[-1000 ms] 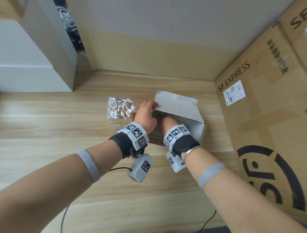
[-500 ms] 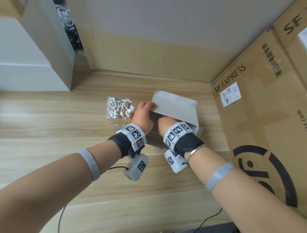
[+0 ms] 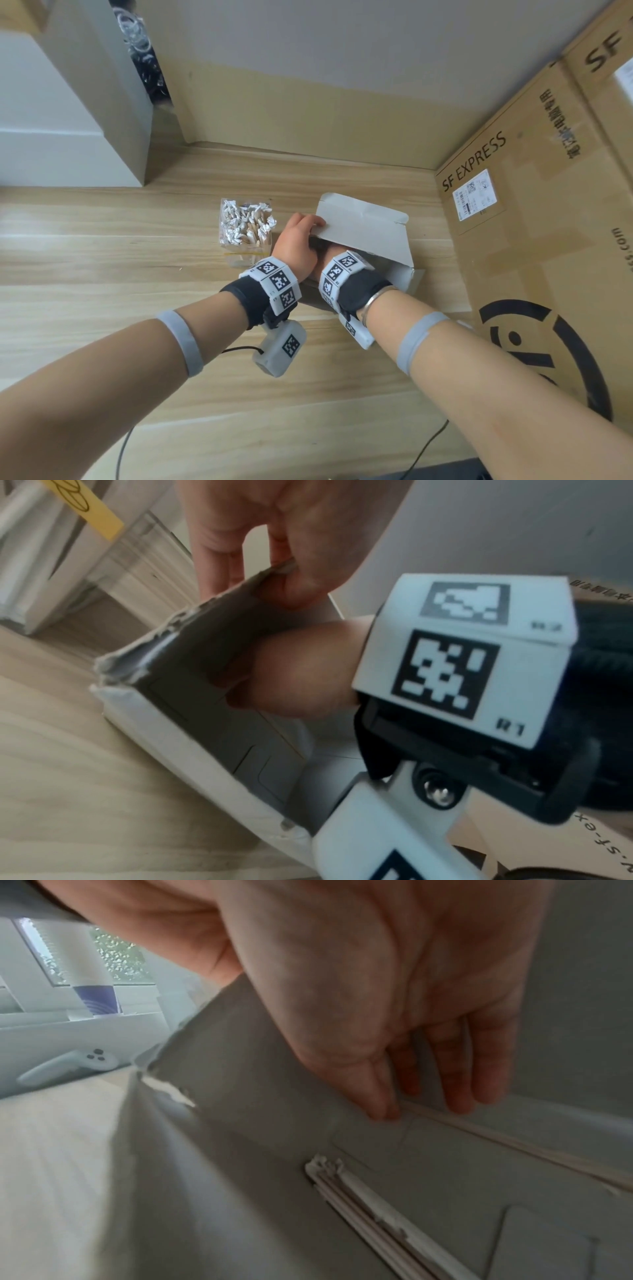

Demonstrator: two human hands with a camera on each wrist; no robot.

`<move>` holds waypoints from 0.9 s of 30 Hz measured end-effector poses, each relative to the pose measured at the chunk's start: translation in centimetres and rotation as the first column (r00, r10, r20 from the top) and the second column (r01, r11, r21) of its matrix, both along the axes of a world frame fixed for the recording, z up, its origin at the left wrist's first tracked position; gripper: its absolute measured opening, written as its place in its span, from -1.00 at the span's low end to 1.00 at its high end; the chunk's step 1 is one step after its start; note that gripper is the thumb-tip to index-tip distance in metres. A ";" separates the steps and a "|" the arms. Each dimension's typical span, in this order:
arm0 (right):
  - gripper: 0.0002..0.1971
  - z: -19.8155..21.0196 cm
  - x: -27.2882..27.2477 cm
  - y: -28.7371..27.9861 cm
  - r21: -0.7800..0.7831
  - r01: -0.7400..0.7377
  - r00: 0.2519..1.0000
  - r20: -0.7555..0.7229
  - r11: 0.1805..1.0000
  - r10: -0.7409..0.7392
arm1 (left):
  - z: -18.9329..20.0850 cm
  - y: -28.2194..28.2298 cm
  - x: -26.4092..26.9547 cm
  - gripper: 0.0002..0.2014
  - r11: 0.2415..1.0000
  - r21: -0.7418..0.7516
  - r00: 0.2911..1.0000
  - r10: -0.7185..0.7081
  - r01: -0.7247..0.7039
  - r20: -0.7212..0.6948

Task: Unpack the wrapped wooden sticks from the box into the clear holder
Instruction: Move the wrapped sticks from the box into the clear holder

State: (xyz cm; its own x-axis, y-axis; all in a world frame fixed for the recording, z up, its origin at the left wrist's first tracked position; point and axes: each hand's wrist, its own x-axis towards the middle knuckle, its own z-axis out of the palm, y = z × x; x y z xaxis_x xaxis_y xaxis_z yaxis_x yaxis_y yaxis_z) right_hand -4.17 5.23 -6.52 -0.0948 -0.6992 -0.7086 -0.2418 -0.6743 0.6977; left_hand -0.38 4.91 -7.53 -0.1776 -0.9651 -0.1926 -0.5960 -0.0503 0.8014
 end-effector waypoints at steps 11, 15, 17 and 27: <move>-0.61 0.3 -0.7 0.1 0.063 0.051 0.986 0.155 0.997 -0.060 | -0.4 -0.4 -0.1 -0.56 1.000 0.009 1.000 0.005 -0.005 0.002; -0.54 0.2 -3.2 -0.9 0.000 0.036 0.828 0.560 0.999 -0.030 | -0.4 -0.4 -0.1 -0.56 1.000 0.013 1.000 0.003 -0.003 0.004; -0.61 0.0 -4.3 -1.1 0.186 0.532 0.381 0.819 0.826 -0.430 | -0.4 -0.5 0.0 -0.55 1.000 0.019 1.000 0.003 -0.003 0.007; -0.67 -2.4 -4.5 -1.5 0.179 0.644 0.334 0.809 0.743 -0.485 | -0.2 -0.5 0.2 -0.47 0.998 0.058 1.000 0.006 -0.007 0.012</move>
State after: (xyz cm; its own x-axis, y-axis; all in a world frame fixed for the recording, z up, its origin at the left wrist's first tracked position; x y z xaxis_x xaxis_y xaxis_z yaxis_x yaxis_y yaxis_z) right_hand -8.62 3.72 -8.87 0.0055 -0.8006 -0.5992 -0.9953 -0.0625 0.0744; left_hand -0.21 4.38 -7.75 -0.1689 -0.9533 -0.2505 -0.6053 -0.1002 0.7897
